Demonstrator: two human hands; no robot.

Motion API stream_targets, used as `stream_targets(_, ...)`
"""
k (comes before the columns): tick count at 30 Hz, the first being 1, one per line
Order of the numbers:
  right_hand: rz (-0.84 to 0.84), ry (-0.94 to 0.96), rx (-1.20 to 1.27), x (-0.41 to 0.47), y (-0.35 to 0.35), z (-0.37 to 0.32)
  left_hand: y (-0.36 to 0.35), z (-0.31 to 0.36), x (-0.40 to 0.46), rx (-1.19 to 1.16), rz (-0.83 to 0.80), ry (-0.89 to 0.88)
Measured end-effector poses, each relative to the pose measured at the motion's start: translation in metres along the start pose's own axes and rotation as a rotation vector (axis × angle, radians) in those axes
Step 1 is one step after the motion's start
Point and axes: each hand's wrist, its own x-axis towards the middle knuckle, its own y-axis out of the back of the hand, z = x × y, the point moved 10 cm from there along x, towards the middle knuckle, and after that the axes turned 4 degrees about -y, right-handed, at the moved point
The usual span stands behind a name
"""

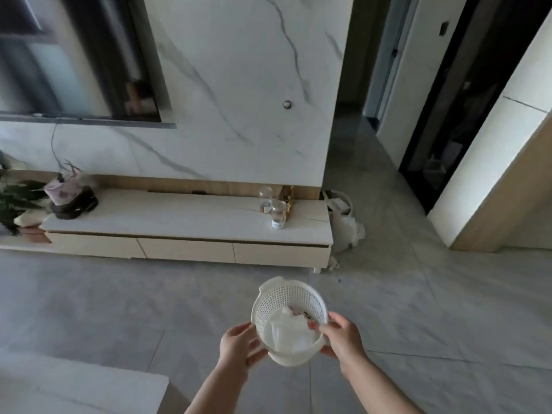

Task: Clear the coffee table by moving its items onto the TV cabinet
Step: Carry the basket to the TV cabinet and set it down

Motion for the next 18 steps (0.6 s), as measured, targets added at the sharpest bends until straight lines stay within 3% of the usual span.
stream_targets(9, 0.089, -0.016, 0.066, 0.121, 0.004, -0.077, -0.094, 0.079, 0.122, 0.126, -0.051, 0.002)
stream_targets(18, 0.012, -0.005, 0.032, 0.278, 0.005, -0.156, -0.185, 0.129, 0.23, 0.074, 0.028, -0.011)
